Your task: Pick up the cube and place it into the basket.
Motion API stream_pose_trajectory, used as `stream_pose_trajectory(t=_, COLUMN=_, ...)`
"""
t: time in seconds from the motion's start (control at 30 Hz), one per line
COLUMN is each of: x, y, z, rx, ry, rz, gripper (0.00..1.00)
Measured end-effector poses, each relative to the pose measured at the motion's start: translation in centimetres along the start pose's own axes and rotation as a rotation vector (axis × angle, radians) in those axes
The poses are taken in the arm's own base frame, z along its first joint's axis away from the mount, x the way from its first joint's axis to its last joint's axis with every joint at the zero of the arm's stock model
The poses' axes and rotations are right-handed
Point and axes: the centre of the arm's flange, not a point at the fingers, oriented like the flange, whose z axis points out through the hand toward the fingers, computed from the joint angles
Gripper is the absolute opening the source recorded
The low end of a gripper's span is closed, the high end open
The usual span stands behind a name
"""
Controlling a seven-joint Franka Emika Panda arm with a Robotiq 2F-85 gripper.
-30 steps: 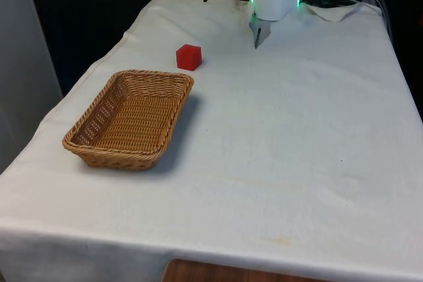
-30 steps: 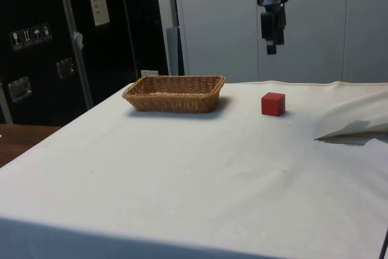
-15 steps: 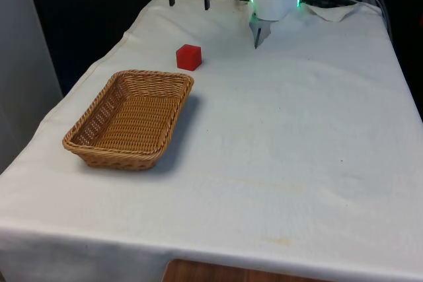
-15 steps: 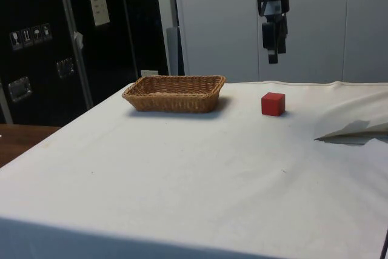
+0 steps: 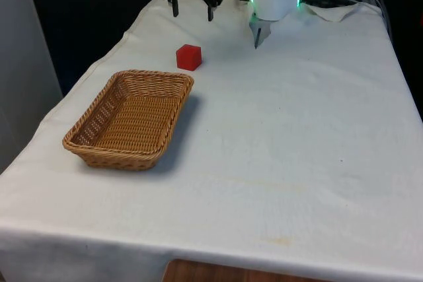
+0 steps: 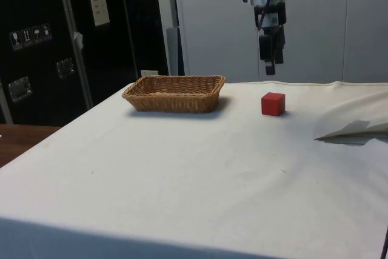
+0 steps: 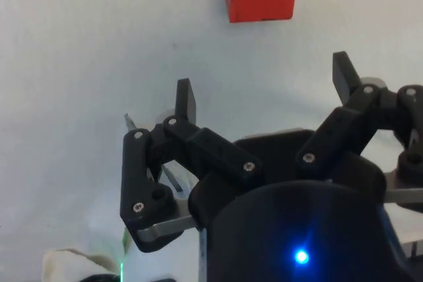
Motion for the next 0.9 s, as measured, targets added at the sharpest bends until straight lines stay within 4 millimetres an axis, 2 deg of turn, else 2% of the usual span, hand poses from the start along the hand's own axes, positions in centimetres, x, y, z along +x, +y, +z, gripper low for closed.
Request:
stream_pose_trajectory(t=0.43, x=1.0, y=-0.6, z=2.1, rx=-0.018, ry=-0.009, rz=0.007, gripper=1.00)
stream_pose_trajectory(t=0.9, x=0.6, y=1.0, z=3.1, rx=0.017, ry=-0.014, rz=0.009, gripper=1.00)
